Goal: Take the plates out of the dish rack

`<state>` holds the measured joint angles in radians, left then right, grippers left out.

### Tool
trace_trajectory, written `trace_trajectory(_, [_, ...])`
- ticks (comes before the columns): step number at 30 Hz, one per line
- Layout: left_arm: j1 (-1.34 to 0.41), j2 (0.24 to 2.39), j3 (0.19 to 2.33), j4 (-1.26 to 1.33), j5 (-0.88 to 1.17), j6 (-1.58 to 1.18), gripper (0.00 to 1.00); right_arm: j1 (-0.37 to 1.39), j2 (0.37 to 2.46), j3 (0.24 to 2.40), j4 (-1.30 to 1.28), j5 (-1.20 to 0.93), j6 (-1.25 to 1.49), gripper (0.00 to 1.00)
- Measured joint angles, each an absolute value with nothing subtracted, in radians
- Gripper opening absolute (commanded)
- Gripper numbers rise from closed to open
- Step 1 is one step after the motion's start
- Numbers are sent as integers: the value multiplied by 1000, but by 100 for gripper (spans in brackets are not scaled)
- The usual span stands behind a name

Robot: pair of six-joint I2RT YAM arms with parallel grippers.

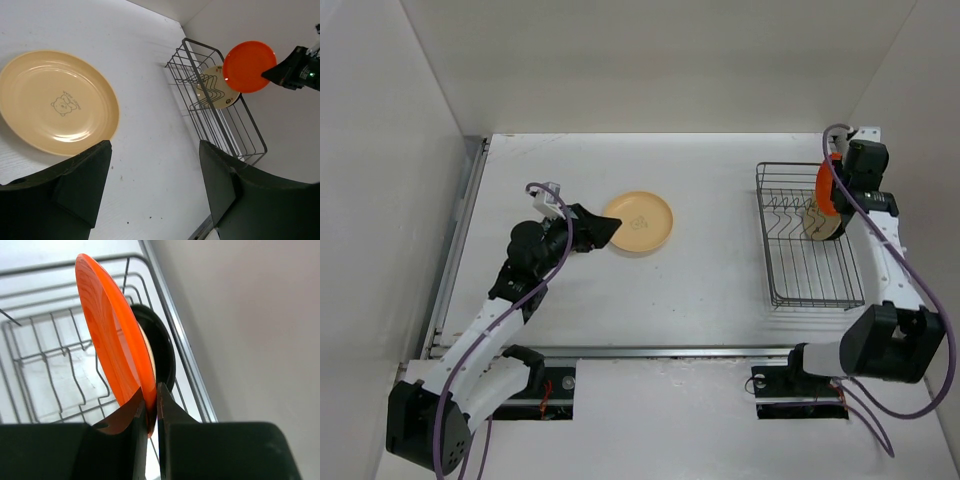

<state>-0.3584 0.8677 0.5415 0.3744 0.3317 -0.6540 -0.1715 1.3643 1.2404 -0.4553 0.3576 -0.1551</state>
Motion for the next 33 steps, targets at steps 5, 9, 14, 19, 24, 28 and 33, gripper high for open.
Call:
trace_trajectory(5, [-358, 884, 541, 424, 391, -654, 67, -172, 1224, 1202, -425, 261, -147, 0])
trace_trajectory(9, [-361, 910, 539, 540, 487, -664, 67, -176, 1146, 1207, -449, 0, -142, 0])
trace_trajectory(14, [-388, 981, 538, 691, 599, -677, 70, -141, 1174, 1259, -581, -400, -189, 0])
trace_trajectory(19, [-458, 1085, 556, 728, 657, -661, 70, -57, 1217, 1269, -714, -662, -248, 0])
trace_trajectory(24, [-531, 1189, 629, 698, 669, -613, 70, 20, 1252, 1298, -802, -795, -304, 0])
trace_trajectory(28, [-572, 1235, 691, 662, 646, -569, 69, 75, 1260, 1301, -833, -841, -335, 0])
trace_trajectory(33, [-606, 1277, 738, 629, 624, -535, 63, 126, 1272, 1302, -864, -870, -364, 0])
